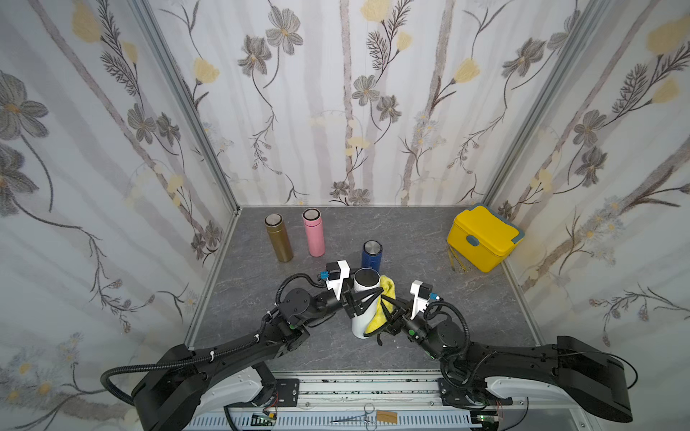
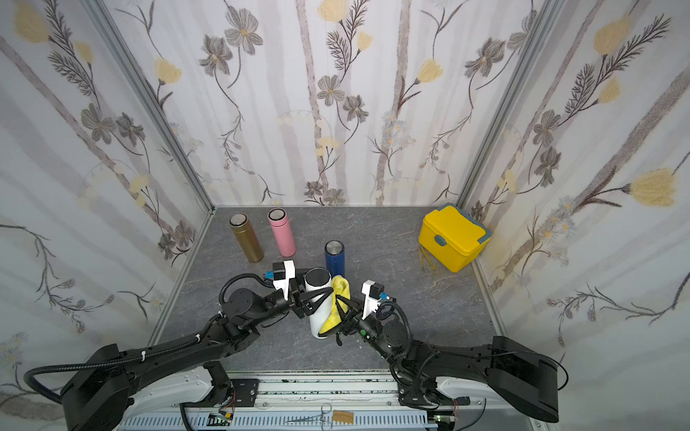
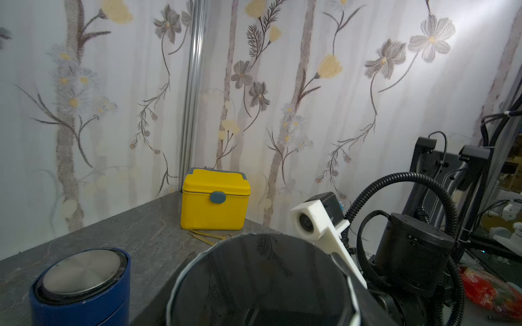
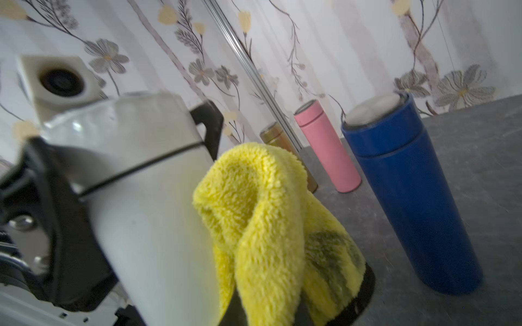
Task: Wipe the surface of the thermos
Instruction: Wipe the dirt from the surface of the thermos.
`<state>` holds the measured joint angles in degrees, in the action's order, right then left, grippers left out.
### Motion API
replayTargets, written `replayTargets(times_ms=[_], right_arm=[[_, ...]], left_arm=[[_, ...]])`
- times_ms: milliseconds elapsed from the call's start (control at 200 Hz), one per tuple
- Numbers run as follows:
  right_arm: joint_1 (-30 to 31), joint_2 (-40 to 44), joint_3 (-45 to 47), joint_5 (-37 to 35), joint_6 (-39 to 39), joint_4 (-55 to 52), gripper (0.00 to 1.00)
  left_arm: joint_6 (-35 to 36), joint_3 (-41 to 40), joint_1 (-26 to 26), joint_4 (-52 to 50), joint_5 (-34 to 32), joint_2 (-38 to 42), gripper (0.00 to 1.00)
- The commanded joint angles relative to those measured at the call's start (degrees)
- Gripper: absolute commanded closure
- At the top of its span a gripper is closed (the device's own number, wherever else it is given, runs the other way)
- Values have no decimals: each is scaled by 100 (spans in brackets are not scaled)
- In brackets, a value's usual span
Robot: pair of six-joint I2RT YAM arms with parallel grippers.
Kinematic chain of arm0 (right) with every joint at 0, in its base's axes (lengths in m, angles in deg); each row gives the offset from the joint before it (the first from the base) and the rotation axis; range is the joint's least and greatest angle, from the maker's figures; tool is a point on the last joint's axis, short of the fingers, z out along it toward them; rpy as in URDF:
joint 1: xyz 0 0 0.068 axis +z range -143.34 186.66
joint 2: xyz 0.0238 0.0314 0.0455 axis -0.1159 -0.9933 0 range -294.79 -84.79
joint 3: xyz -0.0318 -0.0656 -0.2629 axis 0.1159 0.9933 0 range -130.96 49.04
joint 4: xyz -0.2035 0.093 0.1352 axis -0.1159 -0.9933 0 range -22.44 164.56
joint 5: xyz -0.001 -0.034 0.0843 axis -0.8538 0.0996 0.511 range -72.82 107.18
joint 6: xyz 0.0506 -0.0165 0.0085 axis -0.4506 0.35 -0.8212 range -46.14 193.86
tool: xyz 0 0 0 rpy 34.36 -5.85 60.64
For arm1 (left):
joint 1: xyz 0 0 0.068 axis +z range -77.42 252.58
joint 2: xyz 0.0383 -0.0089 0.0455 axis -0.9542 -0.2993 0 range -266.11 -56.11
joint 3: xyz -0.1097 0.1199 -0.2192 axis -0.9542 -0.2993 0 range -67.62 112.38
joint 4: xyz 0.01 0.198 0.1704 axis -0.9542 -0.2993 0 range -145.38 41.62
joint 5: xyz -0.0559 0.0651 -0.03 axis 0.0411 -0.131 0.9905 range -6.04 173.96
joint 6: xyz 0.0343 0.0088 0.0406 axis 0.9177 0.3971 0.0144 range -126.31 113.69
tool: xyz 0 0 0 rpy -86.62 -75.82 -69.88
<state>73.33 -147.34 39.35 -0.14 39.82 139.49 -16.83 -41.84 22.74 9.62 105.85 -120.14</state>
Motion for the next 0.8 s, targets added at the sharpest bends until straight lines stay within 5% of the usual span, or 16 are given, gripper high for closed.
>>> replayTargets(times_ms=[0, 185, 470, 794], right_arm=[[51, 228, -135, 997, -36, 91, 100], [56, 963, -1082, 1105, 221, -1491, 100], [56, 959, 26, 962, -208, -685, 100], [56, 1753, -1141, 1194, 162, -2046, 100]], left_arm=[[558, 94, -14, 779, 377, -197, 100], [924, 54, -11, 1042, 506, -216, 100], [1499, 331, 6, 321, 782, 10, 100], [1859, 549, -2, -174, 1132, 47, 100]])
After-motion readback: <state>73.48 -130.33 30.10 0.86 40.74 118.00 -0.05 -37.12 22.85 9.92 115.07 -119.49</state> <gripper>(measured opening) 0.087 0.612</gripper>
